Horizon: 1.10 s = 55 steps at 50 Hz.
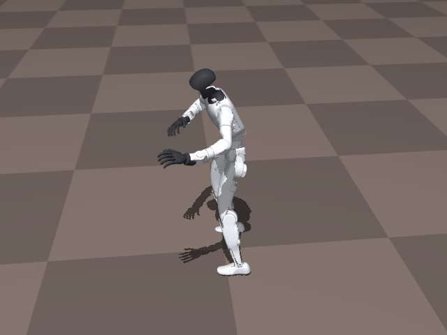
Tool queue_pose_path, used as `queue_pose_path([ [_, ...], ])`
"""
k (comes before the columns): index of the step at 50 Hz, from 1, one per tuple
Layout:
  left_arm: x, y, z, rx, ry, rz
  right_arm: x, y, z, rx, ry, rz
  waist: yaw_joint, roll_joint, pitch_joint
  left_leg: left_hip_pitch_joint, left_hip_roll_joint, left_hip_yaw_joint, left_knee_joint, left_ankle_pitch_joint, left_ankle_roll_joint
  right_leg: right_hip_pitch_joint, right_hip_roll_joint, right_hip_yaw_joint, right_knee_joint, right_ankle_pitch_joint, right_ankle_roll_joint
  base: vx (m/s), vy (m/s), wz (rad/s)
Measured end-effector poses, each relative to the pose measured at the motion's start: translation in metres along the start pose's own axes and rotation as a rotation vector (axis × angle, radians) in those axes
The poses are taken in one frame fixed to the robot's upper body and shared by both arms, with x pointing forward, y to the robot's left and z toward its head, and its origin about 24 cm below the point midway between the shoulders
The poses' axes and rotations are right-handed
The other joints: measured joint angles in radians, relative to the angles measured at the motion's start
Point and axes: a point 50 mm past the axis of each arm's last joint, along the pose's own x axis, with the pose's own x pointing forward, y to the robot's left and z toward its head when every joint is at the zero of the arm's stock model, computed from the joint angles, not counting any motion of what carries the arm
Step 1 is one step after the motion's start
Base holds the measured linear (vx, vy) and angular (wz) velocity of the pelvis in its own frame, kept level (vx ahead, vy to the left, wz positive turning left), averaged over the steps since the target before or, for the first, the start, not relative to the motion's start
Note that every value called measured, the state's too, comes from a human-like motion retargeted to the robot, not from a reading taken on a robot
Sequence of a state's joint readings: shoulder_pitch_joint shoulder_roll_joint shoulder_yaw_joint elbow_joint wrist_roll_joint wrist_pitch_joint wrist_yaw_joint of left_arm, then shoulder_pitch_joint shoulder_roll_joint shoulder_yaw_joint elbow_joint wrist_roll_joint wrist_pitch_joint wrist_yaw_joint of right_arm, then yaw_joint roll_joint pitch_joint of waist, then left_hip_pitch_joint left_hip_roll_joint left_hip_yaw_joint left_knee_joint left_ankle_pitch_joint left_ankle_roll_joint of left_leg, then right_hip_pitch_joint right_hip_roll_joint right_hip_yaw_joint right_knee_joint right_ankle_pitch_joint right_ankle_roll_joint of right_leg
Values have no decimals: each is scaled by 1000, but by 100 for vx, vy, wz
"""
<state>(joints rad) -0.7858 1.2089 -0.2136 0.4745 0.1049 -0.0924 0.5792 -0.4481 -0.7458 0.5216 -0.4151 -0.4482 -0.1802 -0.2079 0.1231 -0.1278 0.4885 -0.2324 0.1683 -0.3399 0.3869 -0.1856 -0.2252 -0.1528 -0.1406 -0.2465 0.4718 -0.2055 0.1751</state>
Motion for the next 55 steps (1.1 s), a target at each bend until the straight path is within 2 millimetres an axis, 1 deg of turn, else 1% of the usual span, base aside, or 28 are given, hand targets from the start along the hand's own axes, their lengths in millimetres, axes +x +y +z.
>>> queue_pose_path([
  [2, -28, -6, -37, -53, 196, 35, 16, -6, 5, -65, -64, -12, 70, -4, 18, -52, -12, -70, -44, 67, -16, -11, 5, -41, -57, 31, -21, -4, -5, 132],
  [3, -49, -10, -57, -66, 294, 29, 22, -7, 9, -91, -102, -25, 103, -9, 21, -73, -19, -93, -49, 74, -19, -22, -1, -66, -49, 28, -20, 2, -2, 127],
  [5, -101, -16, -96, -72, 498, -10, 30, -9, 19, -135, -183, -51, 171, -28, 31, -118, -60, -114, -2, 55, -37, -61, -48, -104, 44, 0, 1, 10, 3, 119],
  [7, -154, -14, -129, -91, 721, -10, 40, -12, 26, -196, -250, -67, 235, -42, 31, -148, -70, -152, -36, 76, -37, -80, -59, -144, 46, -1, 2, 8, -1, 112],
  [10, -245, 7, -171, -80, 1081, 27, 55, -16, 33, -286, -334, -84, 317, -55, 31, -186, -80, -203, -90, 107, -37, -102, -70, -200, 43, 0, 5, 8, -3, 102],
  [12, -309, 35, -191, -14, 1321, 73, 62, -18, 34, -336, -368, -97, 363, -62, 31, -204, -83, -233, -119, 123, -37, -111, -74, -232, 42, 0, 6, 8, -3, 88],
  [13, -341, 52, -196, 31, 1437, 98, 65, -19, 33, -357, -378, -99, 384, -63, 31, -213, -85, -246, -130, 130, -37, -114, -77, -246, 41, 0, 9, 8, -2, 78],
  [15, -401, 90, -197, 137, 1654, 153, 70, -22, 29, -391, -382, -109, 423, -64, 31, -228, -88, -268, -147, 139, -37, -119, -79, -271, 40, 0, 13, 7, -2, 67],
  [17, -451, 130, -186, 241, 1838, 205, 73, -24, 22, -410, -363, -123, 458, -64, 31, -241, -90, -284, -155, 144, -37, -123, -79, -289, 39, 1, 15, 5, -2, 50],
  [18, -472, 148, -178, 287, 1917, 231, 74, -26, 18, -417, -349, -132, 474, -64, 31, -247, -91, -290, -156, 146, -37, -125, -78, -296, 38, 1, 16, 4, -2, 38],
  [20, -505, 182, -159, 370, 2035, 302, 72, -26, 8, -410, -301, -169, 508, -64, 31, -258, -89, -301, -160, 149, -37, -128, -74, -308, 35, 2, 14, 2, -3, 28],
  [22, -528, 205, -141, 420, 2120, 358, 71, -29, 0, -424, -267, -193, 535, -59, 31, -265, -89, -304, -165, 153, -37, -135, -75, -312, 35, 3, 14, 0, -1, 10],
  [24, -544, 219, -126, 451, 2179, 409, 69, -32, -7, -437, -233, -205, 555, -49, 31, -271, -87, -304, -177, 160, -37, -146, -77, -312, 40, 3, 11, 0, 0, 0],
  [26, -554, 226, -117, 463, 2220, 449, 66, -35, -13, -445, -202, -205, 567, -35, 31, -275, -83, -301, -194, 171, -37, -162, -81, -310, 50, 1, 7, -3, -1, 0],
  [28, -558, 225, -113, 457, 2242, 471, 64, -37, -18, -446, -175, -198, 570, -19, 31, -278, -79, -296, -214, 183, -37, -182, -86, -303, 65, -1, 1, -8, -2, -7],
  [30, -558, 218, -115, 433, 2247, 470, 62, -38, -21, -443, -154, -190, 563, -3, 31, -283, -73, -287, -232, 195, -37, -209, -93, -291, 86, -3, -7, -11, -2, -18],
  [32, -551, 206, -123, 395, 2232, 440, 60, -39, -23, -429, -137, -184, 544, 9, 31, -291, -69, -272, -242, 204, -37, -243, -100, -272, 111, -6, -14, -13, -2, -33],
  [35, -534, 181, -140, 323, 2185, 354, 59, -39, -25, -382, -113, -185, 497, 21, 31, -309, -61, -240, -241, 209, -37, -302, -106, -232, 150, -8, -27, -16, -3, -57],
  [39, -495, 139, -167, 231, 2080, 189, 59, -37, -25, -230, -61, -197, 392, 20, 31, -328, -58, -161, -211, 201, -37, -385, -111, -145, 191, -2, -32, -17, 0, -92],
  [40, -481, 129, -175, 215, 2042, 150, 57, -36, -26, -178, -41, -210, 361, 18, 31, -329, -57, -138, -201, 196, -37, -403, -110, -121, 198, 1, -33, -15, 1, -112],
  [42, -445, 113, -191, 192, 1944, 90, 52, -32, -28, -61, 11, -247, 290, 12, 31, -320, -55, -87, -181, 186, -37, -425, -105, -69, 206, 7, -31, -14, 2, -119],
  [45, -373, 96, -214, 171, 1756, 51, 38, -24, -34, 114, 108, -294, 174, 4, 31, -282, -53, -8, -156, 169, -37, -434, -98, 7, 210, 14, -22, -12, 0, -127],
  [47, -305, 91, -223, 130, 1595, 128, 29, -20, -40, 187, 181, -297, 103, 29, 31, -200, 26, 8, -293, 238, -26, -382, -19, 29, 84, 53, -48, -15, -9, -143],
  [49, -237, 86, -222, 102, 1425, 143, 10, -13, -46, 233, 257, -274, 20, 41, 30, -148, 30, 52, -287, 227, -28, -350, -10, 65, 70, 59, -43, -4, 2, -114],
  [50, -203, 86, -217, 91, 1337, 152, 0, -10, -49, 244, 293, -260, -23, 46, 28, -126, 29, 71, -276, 216, -29, -333, -8, 82, 67, 60, -39, 3, 6, -93],
  [52, -131, 78, -197, 69, 1139, 134, -26, -8, -54, 245, 369, -231, -104, 63, 24, -89, 22, 106, -218, 167, -25, -295, -11, 104, 78, 45, -30, 5, 7, -83],
  [53, -97, 75, -182, 47, 1042, 148, -36, -7, -56, 252, 404, -214, -147, 71, 20, -65, 24, 117, -222, 171, -31, -275, -5, 121, 61, 54, -27, 5, 7, -80],
  [55, -31, 68, -141, 36, 818, 153, -56, -4, -60, 270, 482, -200, -231, 85, 9, -22, 24, 140, -200, 152, -36, -230, 1, 142, 45, 55, -16, 8, 8, -70],
])
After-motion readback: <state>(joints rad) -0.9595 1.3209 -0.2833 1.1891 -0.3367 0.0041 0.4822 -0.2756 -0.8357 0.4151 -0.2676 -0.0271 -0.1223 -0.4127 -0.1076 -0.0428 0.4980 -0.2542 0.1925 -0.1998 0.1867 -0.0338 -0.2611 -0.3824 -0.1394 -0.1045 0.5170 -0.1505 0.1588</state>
